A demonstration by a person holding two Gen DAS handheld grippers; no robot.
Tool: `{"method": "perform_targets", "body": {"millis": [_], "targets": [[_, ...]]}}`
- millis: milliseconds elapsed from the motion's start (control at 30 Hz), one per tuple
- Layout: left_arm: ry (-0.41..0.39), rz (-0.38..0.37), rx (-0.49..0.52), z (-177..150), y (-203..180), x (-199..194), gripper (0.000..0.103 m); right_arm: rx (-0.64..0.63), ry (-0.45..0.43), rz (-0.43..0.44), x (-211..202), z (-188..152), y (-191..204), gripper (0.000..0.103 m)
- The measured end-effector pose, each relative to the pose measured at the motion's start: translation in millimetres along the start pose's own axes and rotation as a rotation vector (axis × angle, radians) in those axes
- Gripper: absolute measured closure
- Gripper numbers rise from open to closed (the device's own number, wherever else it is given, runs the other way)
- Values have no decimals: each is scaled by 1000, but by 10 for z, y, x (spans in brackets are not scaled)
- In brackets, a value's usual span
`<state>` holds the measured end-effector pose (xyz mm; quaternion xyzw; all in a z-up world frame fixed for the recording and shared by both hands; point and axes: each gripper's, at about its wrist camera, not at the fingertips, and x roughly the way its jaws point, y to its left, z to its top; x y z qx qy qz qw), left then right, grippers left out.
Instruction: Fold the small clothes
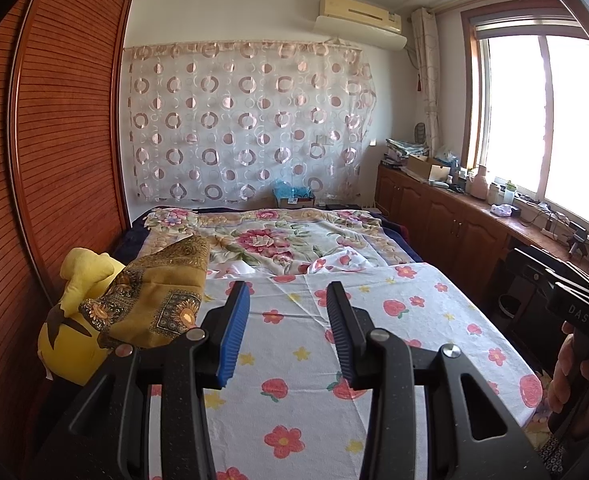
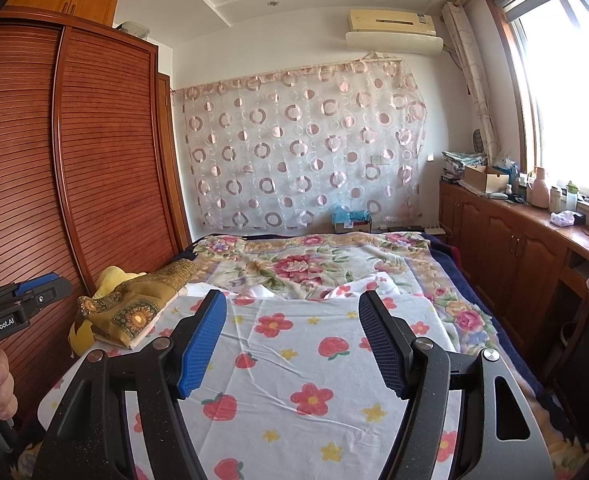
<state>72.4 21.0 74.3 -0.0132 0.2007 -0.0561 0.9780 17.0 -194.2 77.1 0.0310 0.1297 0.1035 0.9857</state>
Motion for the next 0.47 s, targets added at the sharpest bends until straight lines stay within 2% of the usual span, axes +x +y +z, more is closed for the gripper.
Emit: {"method": "perform_targets", "body": {"millis": [467], "targets": [[2,-1,-1,-4,0,-1,62,-1,0,1,11,-3,-4,32]]}}
